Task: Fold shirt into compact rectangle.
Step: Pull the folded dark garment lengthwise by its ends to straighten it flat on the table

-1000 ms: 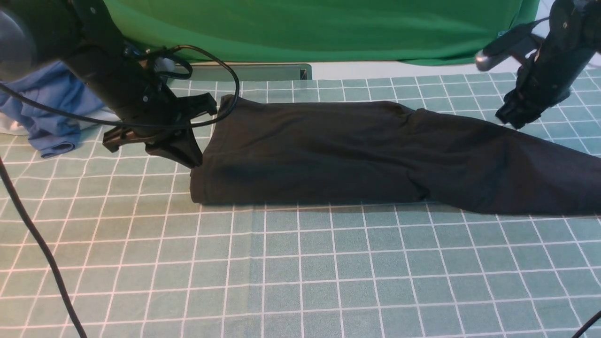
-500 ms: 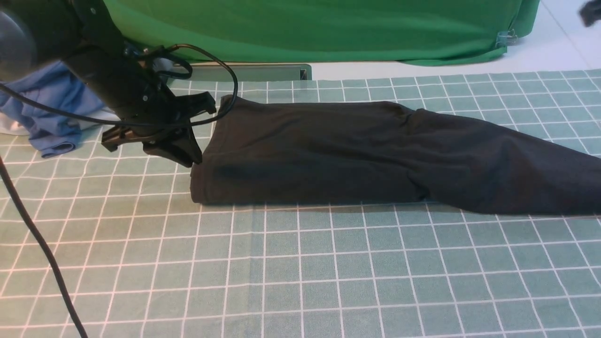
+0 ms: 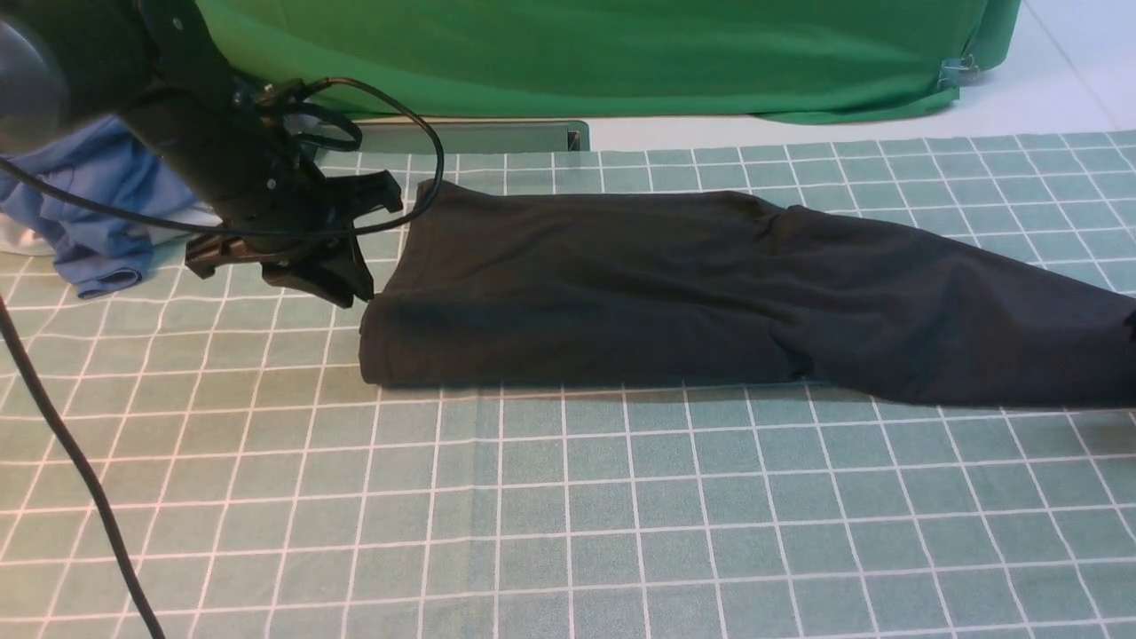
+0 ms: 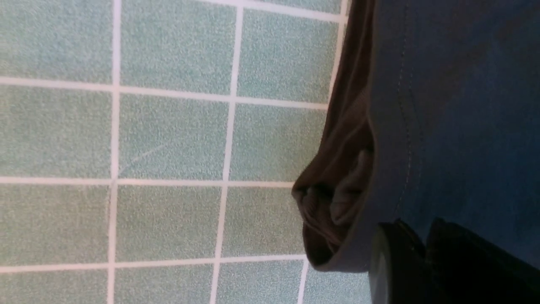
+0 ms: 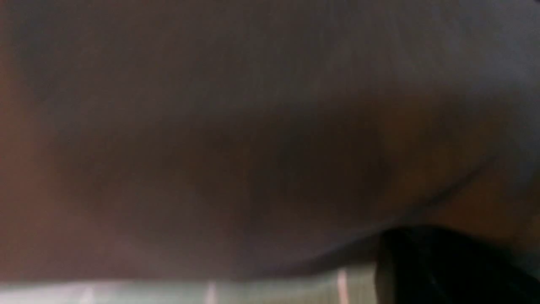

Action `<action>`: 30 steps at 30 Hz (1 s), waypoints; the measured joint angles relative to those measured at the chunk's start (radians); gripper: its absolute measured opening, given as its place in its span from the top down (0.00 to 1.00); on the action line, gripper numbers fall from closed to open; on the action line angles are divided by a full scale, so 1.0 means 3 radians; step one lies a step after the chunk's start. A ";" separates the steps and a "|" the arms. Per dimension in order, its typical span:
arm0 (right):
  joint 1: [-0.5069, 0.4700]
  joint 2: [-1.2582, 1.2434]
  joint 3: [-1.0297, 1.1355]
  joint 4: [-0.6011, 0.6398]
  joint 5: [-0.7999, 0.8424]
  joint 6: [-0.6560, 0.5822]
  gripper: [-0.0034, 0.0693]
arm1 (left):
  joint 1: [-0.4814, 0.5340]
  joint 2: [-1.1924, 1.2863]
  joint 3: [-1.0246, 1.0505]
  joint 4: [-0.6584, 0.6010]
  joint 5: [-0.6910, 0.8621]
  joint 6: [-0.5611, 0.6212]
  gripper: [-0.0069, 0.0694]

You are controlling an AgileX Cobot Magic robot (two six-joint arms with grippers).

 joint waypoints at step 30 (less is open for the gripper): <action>0.0000 0.0698 -0.1299 -0.0572 0.1005 0.0461 0.17 | 0.0000 0.0020 0.0000 -0.0449 -0.0202 -0.0003 0.77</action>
